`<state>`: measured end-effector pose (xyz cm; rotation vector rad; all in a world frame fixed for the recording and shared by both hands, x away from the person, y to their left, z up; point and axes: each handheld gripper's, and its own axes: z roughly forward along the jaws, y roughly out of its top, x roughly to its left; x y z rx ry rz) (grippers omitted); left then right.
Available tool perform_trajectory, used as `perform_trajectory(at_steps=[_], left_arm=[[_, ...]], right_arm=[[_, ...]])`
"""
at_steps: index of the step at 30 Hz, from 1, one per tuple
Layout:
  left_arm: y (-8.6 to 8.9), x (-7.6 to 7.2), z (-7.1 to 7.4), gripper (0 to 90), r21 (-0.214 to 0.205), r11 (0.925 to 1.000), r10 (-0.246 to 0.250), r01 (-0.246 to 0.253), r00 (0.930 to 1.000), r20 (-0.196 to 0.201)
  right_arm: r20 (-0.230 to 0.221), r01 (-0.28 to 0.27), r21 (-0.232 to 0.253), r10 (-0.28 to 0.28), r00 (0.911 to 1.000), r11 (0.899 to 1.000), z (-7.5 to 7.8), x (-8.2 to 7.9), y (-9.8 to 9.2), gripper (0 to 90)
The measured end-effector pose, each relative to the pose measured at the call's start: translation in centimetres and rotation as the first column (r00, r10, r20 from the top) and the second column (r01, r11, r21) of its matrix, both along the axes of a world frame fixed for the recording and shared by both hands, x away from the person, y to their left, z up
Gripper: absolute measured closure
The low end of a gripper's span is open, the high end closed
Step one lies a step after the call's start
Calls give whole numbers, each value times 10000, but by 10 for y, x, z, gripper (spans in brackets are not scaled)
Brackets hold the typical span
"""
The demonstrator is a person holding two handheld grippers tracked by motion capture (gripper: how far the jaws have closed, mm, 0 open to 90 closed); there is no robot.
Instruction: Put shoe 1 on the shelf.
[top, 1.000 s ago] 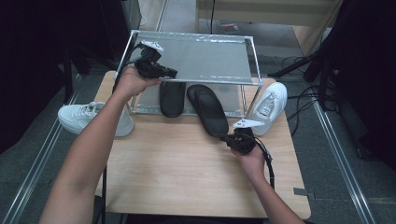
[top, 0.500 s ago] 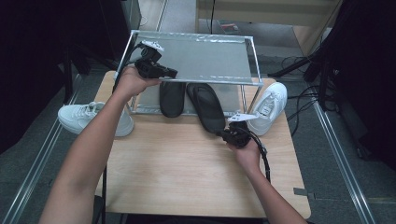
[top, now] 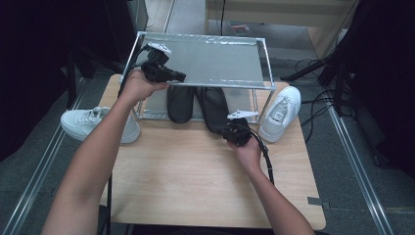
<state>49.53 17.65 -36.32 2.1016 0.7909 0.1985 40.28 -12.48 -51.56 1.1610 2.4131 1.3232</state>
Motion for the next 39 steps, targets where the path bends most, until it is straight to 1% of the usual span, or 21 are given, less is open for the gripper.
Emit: perform_trajectory(at_steps=[5,10,11,12,13,15,16,17,18,19,21,23,25,27,29,30,31,33,34,38,39], left_arm=[[0,0,0,900,-47,10000,33,-33,10000,-2],[0,-1,0,900,-44,10000,23,-23,10000,16],[0,-1,0,900,-54,10000,25,-25,10000,13],[0,-1,0,900,-53,10000,26,-26,10000,13],[0,-1,-1,900,-50,10000,28,-28,10000,20],[0,-1,0,900,-41,10000,21,-21,10000,20],[0,-1,0,900,-35,10000,40,-39,10000,24],[0,-1,0,900,-35,10000,40,-39,10000,24],[0,-1,0,900,-28,10000,50,-49,10000,11],[0,-1,0,900,-46,10000,56,-56,10000,8],[0,-1,-1,900,-77,9999,66,-66,10000,4],[0,-1,-1,900,-60,10000,70,-70,10000,-1],[0,-1,-1,900,-61,10000,69,-69,10000,-2],[0,-1,-1,900,-76,9999,66,-66,10000,6],[0,-1,-1,900,-80,9999,73,-73,10000,-2],[0,-1,-1,900,-75,10000,48,-49,10000,-21],[0,0,-1,900,-109,9999,58,-59,10000,-26],[1,0,-1,900,-105,9999,51,-51,10000,-18],[1,0,-1,900,-77,10000,45,-45,10000,-19],[0,-1,-1,900,-73,9999,85,-85,10000,-1],[0,-1,-1,900,-73,9999,85,-85,10000,-1]], right_arm=[[116,-87,4,86,9999,10000,2,8,13,900],[214,-26,2,26,9998,10000,2,11,18,900],[71,-3,159,2,10000,9999,4,9,15,900],[71,-3,159,2,10000,9999,4,9,15,900],[109,-27,117,26,9999,9999,5,7,11,900],[375,-42,9,42,9993,10000,6,2,2,900],[328,85,23,-86,9994,10000,6,-2,-9,900],[328,85,23,-86,9994,10000,6,-2,-9,900],[277,171,-7,-171,9995,9999,6,-4,-14,900],[329,316,-91,-313,9990,9995,5,-6,-22,900],[262,469,-162,-464,9986,9988,4,-7,-27,900],[295,603,-399,-591,9978,9974,2,-5,-29,900],[285,669,-642,-652,9975,9957,-1,-3,-29,900],[190,666,-631,-656,9977,9958,-4,0,-26,900],[231,634,-615,-621,9978,9961,-4,1,-26,900],[92,615,-492,-611,9981,9969,-4,3,-22,900],[171,584,-473,-576,9982,9972,-4,4,-19,900],[134,546,-479,-540,9984,9974,-3,5,-16,900],[213,465,-516,-455,9987,9976,-2,7,-10,900],[141,376,-581,-368,9992,9976,-1,12,2,900],[141,376,-581,-368,9992,9976,-1,12,2,900]])
